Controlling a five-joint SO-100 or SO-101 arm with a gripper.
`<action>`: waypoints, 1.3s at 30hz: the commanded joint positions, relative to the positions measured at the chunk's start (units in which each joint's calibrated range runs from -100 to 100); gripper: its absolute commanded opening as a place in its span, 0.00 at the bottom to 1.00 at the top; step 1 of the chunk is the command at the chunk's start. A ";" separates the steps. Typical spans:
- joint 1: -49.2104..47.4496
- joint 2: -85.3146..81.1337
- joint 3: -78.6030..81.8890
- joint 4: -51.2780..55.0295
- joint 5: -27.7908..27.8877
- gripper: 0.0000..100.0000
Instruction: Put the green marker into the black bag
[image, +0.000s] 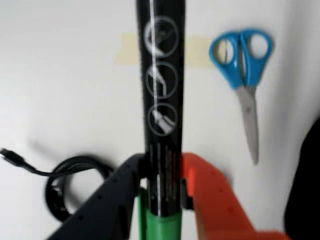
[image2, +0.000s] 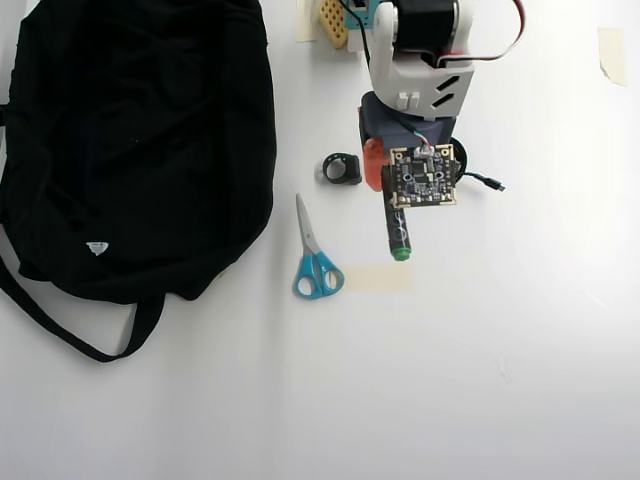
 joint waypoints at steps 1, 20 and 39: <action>-1.13 -7.35 3.17 0.94 -4.03 0.02; 0.82 -31.17 40.27 -0.09 -12.78 0.02; 29.02 -31.58 40.54 -5.43 -13.57 0.02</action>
